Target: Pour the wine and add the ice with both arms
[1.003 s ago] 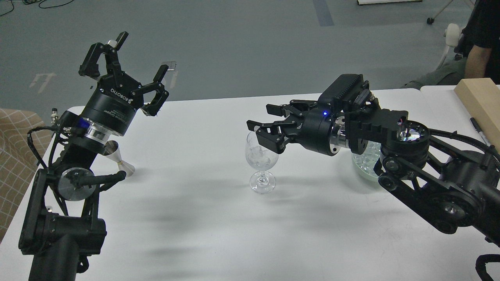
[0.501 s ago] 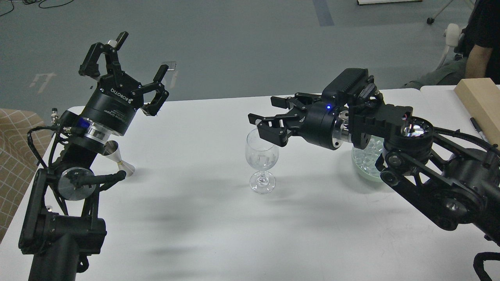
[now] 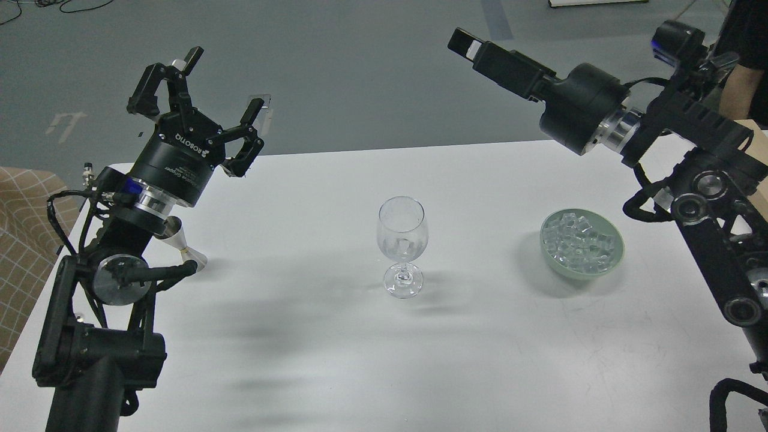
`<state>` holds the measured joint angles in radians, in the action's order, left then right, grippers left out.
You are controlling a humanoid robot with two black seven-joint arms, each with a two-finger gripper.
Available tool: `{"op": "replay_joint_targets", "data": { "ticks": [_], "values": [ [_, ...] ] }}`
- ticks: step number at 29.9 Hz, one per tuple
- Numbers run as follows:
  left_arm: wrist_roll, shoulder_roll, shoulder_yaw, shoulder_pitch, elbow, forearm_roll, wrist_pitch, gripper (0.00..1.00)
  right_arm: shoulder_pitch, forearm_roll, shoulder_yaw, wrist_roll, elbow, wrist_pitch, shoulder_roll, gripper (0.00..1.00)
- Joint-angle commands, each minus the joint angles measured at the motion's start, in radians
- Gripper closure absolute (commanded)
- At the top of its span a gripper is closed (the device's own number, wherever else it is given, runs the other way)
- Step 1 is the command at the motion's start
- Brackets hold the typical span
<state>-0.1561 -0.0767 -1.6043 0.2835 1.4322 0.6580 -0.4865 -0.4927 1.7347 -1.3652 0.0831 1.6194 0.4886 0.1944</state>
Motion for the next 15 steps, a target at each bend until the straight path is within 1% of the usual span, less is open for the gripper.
{"op": "replay_joint_targets", "data": {
  "ticks": [1, 2, 4, 9, 12, 13, 15],
  "values": [
    [0.003, 0.0, 0.004, -0.015, -0.001, -0.006, -0.002, 0.02, 0.046, -0.142, -0.037, 0.004, 0.002, -0.007, -0.029, 0.0],
    [0.003, 0.002, 0.007, -0.017, -0.003, -0.006, -0.002, 0.02, 0.051, -0.176, -0.04, 0.004, 0.002, -0.008, -0.038, 0.0],
    [0.003, 0.012, 0.007, -0.017, -0.016, -0.005, -0.002, 0.02, 0.078, -0.317, -0.041, 0.004, -0.003, -0.008, -0.055, 0.0],
    [0.009, 0.026, 0.038, -0.015, -0.019, 0.003, -0.002, 0.02, 0.094, -0.489, -0.043, 0.009, -0.009, -0.01, -0.058, 0.0],
    [0.047, 0.034, 0.043, -0.017, -0.022, 0.008, -0.002, 0.02, 0.094, -0.544, -0.06, 0.012, -0.009, -0.013, -0.076, 0.0],
    [0.073, 0.043, 0.044, -0.018, -0.022, 0.009, -0.002, 0.02, 0.094, -0.57, -0.084, 0.017, -0.01, -0.015, -0.101, 0.0],
    [0.104, 0.061, 0.044, -0.02, -0.022, 0.009, -0.002, 0.02, 0.094, -0.607, -0.123, 0.02, -0.015, -0.024, -0.143, 0.0]
  ]
}}
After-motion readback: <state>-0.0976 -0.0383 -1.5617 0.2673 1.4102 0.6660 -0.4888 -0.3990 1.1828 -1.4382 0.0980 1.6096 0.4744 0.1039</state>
